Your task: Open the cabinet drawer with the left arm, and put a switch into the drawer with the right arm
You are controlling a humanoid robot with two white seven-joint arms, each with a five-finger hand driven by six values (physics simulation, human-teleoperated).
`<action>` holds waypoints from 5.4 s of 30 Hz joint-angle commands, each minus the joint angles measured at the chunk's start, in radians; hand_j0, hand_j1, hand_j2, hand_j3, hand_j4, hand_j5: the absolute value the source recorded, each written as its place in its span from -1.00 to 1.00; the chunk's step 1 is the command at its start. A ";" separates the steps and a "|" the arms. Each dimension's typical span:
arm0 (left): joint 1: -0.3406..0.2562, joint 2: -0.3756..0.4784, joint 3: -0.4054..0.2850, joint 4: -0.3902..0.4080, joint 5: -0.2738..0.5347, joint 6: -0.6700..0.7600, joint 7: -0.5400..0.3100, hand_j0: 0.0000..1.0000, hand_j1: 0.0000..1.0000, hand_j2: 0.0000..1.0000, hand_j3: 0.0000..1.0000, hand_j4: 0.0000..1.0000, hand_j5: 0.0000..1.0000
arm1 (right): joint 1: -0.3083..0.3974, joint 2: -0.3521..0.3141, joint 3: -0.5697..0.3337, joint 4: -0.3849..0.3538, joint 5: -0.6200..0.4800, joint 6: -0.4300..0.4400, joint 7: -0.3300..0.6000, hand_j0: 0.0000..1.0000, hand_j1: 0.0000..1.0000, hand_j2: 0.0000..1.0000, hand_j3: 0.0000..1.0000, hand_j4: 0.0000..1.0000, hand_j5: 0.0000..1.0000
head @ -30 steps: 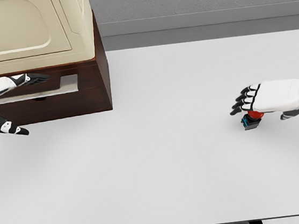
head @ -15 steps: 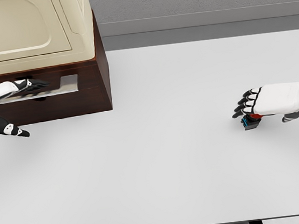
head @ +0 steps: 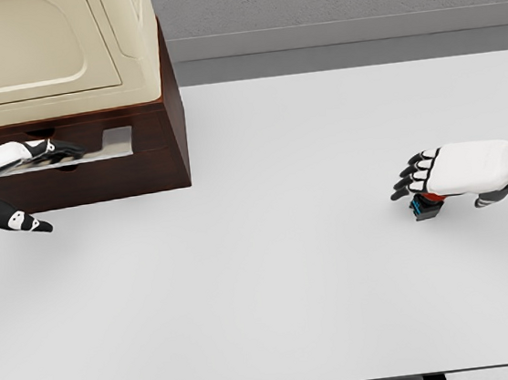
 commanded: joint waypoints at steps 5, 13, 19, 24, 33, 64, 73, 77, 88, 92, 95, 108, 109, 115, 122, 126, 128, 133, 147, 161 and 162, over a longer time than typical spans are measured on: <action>0.000 0.003 -0.021 0.001 -0.020 -0.006 -0.062 0.88 0.88 0.88 0.88 0.88 0.88 | 0.000 0.000 0.000 0.000 -0.002 0.002 0.000 1.00 1.00 1.00 1.00 1.00 1.00; -0.001 0.020 -0.021 0.001 0.023 -0.015 -0.134 0.89 0.89 0.89 0.89 0.89 0.89 | 0.000 0.002 0.000 0.000 -0.002 0.002 0.000 1.00 1.00 1.00 1.00 1.00 1.00; -0.001 0.035 -0.021 0.001 0.036 -0.018 -0.161 0.89 0.89 0.89 0.89 0.89 0.89 | 0.000 0.005 0.000 0.000 -0.004 0.002 0.000 1.00 1.00 1.00 1.00 1.00 1.00; -0.001 0.054 -0.021 0.001 0.059 -0.043 -0.204 0.89 0.89 0.89 0.89 0.89 0.89 | 0.000 0.005 0.000 0.000 -0.004 0.002 0.000 1.00 1.00 1.00 1.00 1.00 1.00; -0.005 0.066 -0.019 0.001 0.095 -0.057 -0.231 0.89 0.89 0.89 0.89 0.89 0.89 | 0.000 0.005 0.000 0.000 -0.004 0.002 0.000 1.00 1.00 1.00 1.00 1.00 1.00; -0.086 0.177 0.012 0.001 0.325 -0.165 -0.231 0.99 0.99 0.99 0.99 0.99 0.99 | 0.000 0.003 0.001 -0.002 -0.002 0.002 0.000 0.85 0.85 0.85 0.85 0.85 0.85; -0.090 0.175 0.012 0.001 0.325 -0.170 -0.231 1.00 1.00 1.00 1.00 1.00 1.00 | 0.000 0.005 0.018 0.003 0.001 0.002 0.000 0.79 0.79 0.79 0.79 0.79 0.79; -0.090 0.175 0.012 0.001 0.325 -0.170 -0.231 1.00 1.00 1.00 1.00 1.00 1.00 | 0.000 0.005 0.018 0.012 0.002 0.002 0.000 0.69 0.69 0.69 0.69 0.69 0.69; -0.090 0.175 0.012 0.001 0.323 -0.169 -0.231 1.00 1.00 1.00 1.00 1.00 1.00 | 0.000 0.006 0.015 0.018 0.006 0.002 0.000 0.49 0.49 0.49 0.49 0.49 0.49; -0.089 0.175 0.012 0.001 0.320 -0.164 -0.231 1.00 1.00 1.00 1.00 1.00 1.00 | 0.000 0.008 0.015 0.018 0.004 0.002 0.000 0.41 0.41 0.41 0.41 0.41 0.41; -0.089 0.175 0.012 0.001 0.317 -0.164 -0.231 1.00 1.00 1.00 1.00 1.00 1.00 | 0.000 0.009 0.015 0.018 0.004 0.002 0.000 0.40 0.40 0.40 0.40 0.40 0.40; -0.089 0.175 0.012 0.001 0.317 -0.164 -0.231 1.00 1.00 1.00 1.00 1.00 1.00 | -0.002 0.011 0.013 0.018 -0.002 0.002 0.000 0.06 0.06 0.06 0.06 0.06 0.06; -0.089 0.175 0.012 0.003 0.317 -0.164 -0.231 1.00 1.00 1.00 1.00 1.00 1.00 | -0.002 0.011 0.013 0.018 -0.002 0.002 0.000 -0.04 -0.04 -0.04 -0.04 -0.04 -0.04; -0.089 0.175 0.010 0.001 0.316 -0.162 -0.231 1.00 1.00 1.00 1.00 1.00 1.00 | -0.002 0.011 0.010 0.018 -0.010 0.002 0.000 -0.33 -0.33 -0.33 -0.33 -0.33 -0.33; -0.087 0.174 0.010 0.003 0.314 -0.162 -0.231 1.00 1.00 1.00 1.00 1.00 1.00 | -0.011 0.014 0.009 0.018 -0.025 0.002 0.000 -0.43 -0.43 -0.43 -0.43 -0.43 -0.43; -0.087 0.174 0.010 0.003 0.311 -0.161 -0.231 1.00 1.00 1.00 1.00 1.00 1.00 | -0.037 0.020 -0.007 0.018 -0.042 0.002 0.000 -0.43 -0.43 -0.43 -0.43 -0.43 -0.43; -0.087 0.172 0.009 0.003 0.309 -0.161 -0.231 1.00 1.00 1.00 1.00 1.00 1.00 | -0.060 0.025 -0.016 0.017 -0.042 0.002 0.000 -0.43 -0.43 -0.43 -0.43 -0.43 -0.43; -0.087 0.170 0.009 0.003 0.311 -0.162 -0.231 1.00 1.00 1.00 1.00 1.00 1.00 | -0.106 0.048 -0.014 0.009 -0.047 0.002 0.000 -0.43 -0.43 -0.43 -0.43 -0.43 -0.43; -0.087 0.169 0.006 0.003 0.309 -0.161 -0.231 1.00 1.00 1.00 1.00 1.00 1.00 | -0.262 0.141 -0.010 -0.048 -0.070 0.002 0.000 -0.43 -0.43 -0.43 -0.43 -0.43 -0.43; -0.086 0.167 0.002 0.003 0.305 -0.161 -0.231 1.00 1.00 1.00 1.00 1.00 1.00 | -0.387 0.310 0.055 -0.042 -0.071 0.002 0.000 -0.41 -0.41 -0.41 -0.41 -0.41 -0.41; -0.086 0.167 0.002 0.003 0.305 -0.161 -0.231 1.00 1.00 1.00 1.00 1.00 1.00 | -0.397 0.322 0.069 -0.040 -0.071 0.002 0.000 -0.41 -0.41 -0.41 -0.41 -0.41 -0.41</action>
